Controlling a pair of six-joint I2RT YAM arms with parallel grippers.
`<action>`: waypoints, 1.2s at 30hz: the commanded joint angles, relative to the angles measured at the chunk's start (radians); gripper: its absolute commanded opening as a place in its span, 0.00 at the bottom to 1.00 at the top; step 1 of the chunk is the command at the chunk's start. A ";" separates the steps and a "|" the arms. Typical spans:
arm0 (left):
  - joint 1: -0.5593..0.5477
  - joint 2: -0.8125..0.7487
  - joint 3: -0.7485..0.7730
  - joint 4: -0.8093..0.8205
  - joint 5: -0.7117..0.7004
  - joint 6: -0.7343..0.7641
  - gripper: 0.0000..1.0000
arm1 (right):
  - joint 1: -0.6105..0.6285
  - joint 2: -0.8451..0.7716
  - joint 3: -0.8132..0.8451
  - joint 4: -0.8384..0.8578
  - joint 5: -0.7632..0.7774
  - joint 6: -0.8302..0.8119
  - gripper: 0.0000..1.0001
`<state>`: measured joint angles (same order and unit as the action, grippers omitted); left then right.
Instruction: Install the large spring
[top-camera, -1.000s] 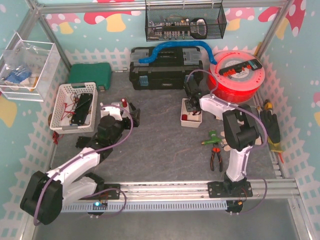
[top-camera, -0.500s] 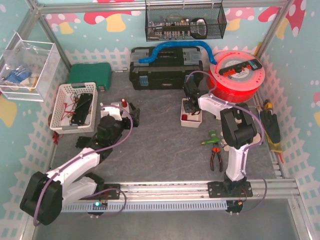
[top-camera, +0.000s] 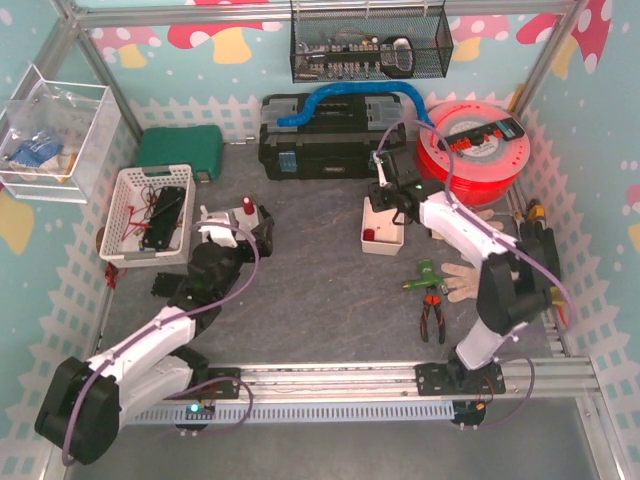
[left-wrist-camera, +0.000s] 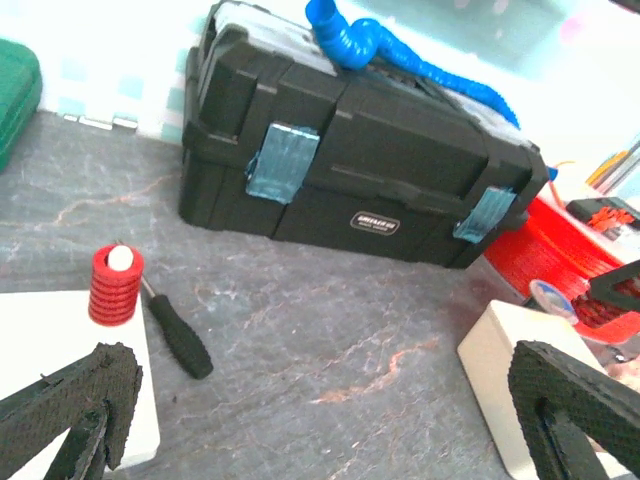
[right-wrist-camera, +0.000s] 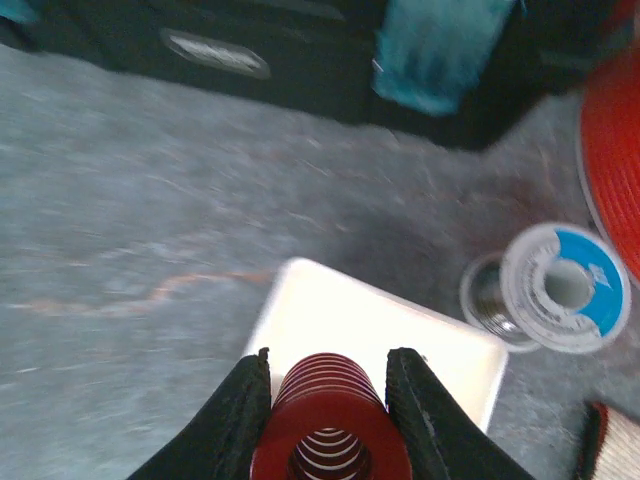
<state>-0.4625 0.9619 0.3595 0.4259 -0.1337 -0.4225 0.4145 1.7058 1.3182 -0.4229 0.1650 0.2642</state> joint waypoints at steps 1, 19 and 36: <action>-0.010 -0.027 -0.044 0.155 0.041 0.035 0.99 | 0.032 -0.145 -0.063 0.055 -0.190 -0.044 0.00; -0.232 0.351 0.030 0.702 0.324 0.787 0.61 | 0.231 -0.375 -0.216 0.386 -0.572 0.041 0.00; -0.246 0.393 0.100 0.579 0.227 0.935 0.54 | 0.258 -0.336 -0.210 0.361 -0.617 0.075 0.00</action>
<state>-0.7029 1.3365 0.4328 1.0317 0.1154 0.4835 0.6636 1.3659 1.0996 -0.0998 -0.4290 0.3241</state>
